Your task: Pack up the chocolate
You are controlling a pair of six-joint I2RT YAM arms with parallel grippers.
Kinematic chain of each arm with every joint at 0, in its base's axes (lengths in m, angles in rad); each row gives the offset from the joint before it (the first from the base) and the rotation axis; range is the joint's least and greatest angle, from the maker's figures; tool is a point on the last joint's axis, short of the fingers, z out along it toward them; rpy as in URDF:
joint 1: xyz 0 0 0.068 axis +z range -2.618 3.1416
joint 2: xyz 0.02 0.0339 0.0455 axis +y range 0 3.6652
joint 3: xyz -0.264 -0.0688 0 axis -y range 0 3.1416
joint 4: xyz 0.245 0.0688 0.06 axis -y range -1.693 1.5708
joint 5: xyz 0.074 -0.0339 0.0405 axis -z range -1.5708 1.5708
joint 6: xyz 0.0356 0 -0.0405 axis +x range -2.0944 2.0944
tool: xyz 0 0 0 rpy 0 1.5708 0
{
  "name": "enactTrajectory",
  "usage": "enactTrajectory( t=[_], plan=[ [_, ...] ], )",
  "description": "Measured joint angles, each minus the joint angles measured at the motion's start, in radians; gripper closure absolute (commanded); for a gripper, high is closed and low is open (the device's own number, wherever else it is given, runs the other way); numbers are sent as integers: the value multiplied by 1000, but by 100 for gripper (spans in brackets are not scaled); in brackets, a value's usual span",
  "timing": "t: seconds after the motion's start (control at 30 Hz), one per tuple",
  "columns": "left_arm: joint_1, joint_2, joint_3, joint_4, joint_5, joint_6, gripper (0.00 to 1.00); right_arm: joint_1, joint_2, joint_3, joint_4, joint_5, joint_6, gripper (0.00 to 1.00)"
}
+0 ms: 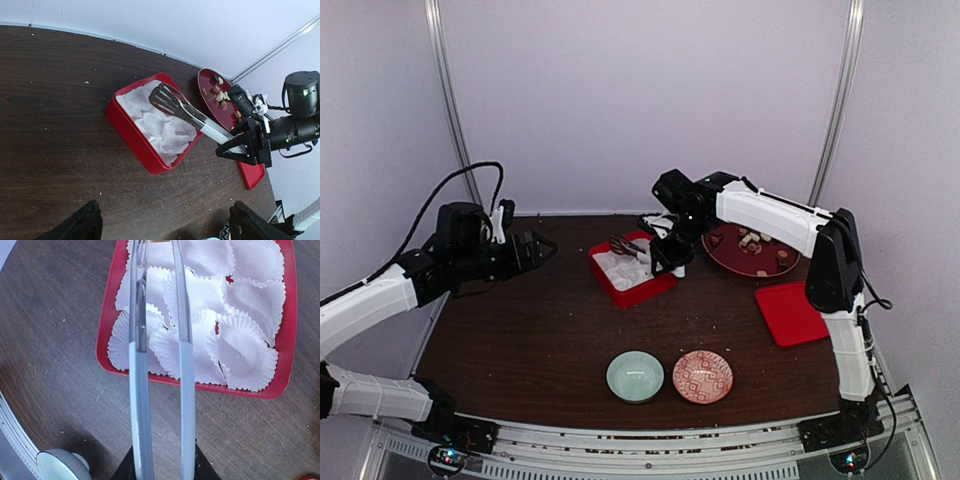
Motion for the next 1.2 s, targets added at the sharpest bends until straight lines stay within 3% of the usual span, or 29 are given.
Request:
enactTrajectory(
  t=[0.27,0.7,1.2],
  plan=[
    [1,1,-2,0,0,0,9,13,98,115,3,-24,27,89],
    [1,2,-2,0,0,0,9,13,137,130,5,-62,42,85],
    [7,2,-2,0,0,0,9,13,138,163,5,-73,44,68]
  ],
)
